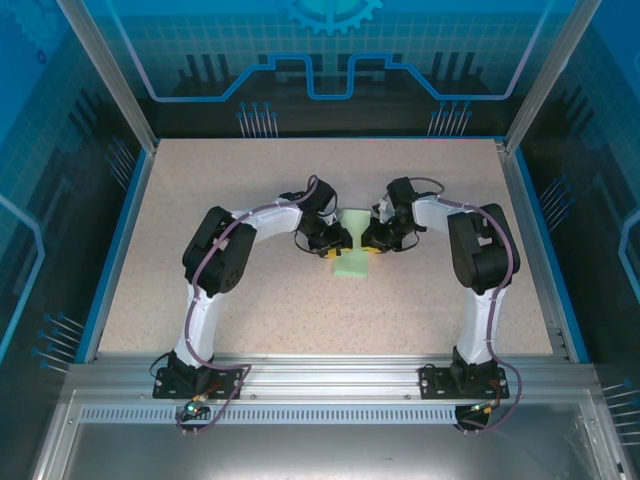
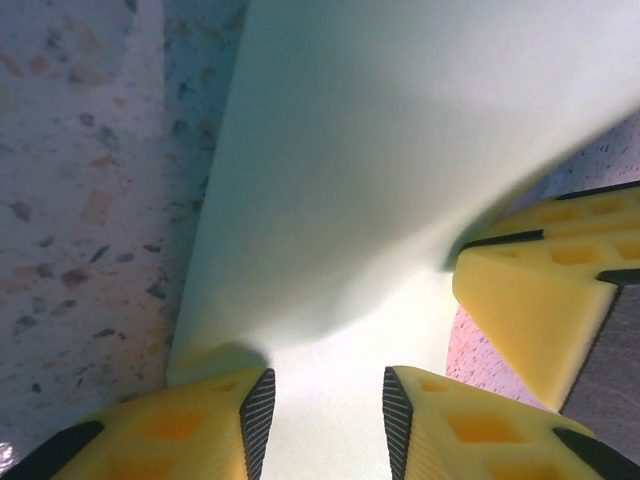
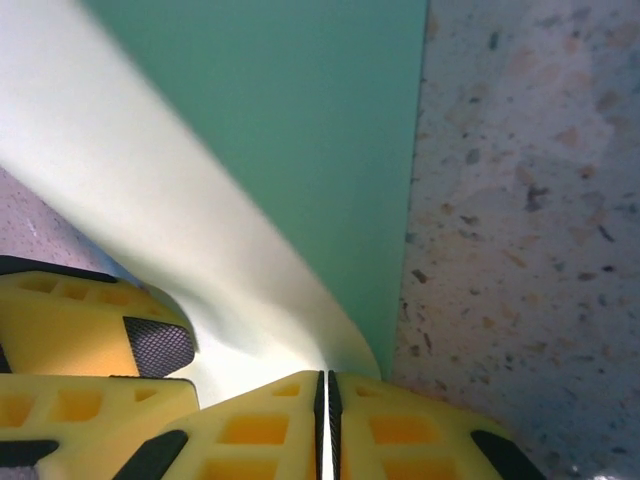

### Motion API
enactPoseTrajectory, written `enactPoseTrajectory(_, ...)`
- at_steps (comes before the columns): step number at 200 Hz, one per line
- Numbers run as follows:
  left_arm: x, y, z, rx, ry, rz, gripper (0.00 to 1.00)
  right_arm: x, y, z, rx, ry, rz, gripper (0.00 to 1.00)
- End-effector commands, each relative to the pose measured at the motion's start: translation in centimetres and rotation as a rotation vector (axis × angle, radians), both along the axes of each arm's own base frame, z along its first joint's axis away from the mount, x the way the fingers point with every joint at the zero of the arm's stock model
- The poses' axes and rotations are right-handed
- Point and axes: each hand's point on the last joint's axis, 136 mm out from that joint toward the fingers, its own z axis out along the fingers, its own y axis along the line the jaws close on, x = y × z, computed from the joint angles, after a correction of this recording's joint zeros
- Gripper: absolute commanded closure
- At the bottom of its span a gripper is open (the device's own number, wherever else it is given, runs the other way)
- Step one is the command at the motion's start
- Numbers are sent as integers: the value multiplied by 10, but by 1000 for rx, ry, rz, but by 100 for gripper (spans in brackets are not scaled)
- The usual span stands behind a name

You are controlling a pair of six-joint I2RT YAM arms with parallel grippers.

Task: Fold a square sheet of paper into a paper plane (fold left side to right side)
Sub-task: First fold the square sheet of paper in half at the center of the table, then hold the square sheet of paper at the center of the table.

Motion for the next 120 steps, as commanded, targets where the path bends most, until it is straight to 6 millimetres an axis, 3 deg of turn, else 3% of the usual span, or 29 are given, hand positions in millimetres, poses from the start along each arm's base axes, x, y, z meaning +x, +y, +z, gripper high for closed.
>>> enactPoseTrajectory(1, -27, 19, -32, 90, 116, 24, 61, 11, 13, 40, 75, -92, 31, 88)
enactPoseTrajectory(23, -27, 20, -32, 95, 113, 23, 61, 17, 24, 43, 99, -94, 35, 88)
enactPoseTrajectory(48, -27, 20, -31, 95, 110, 22, 61, 25, 32, 32, 91, -73, 36, 88)
enactPoseTrajectory(120, -27, 20, -30, 97, 111, 21, 61, 46, 33, 11, 44, -74, 52, 88)
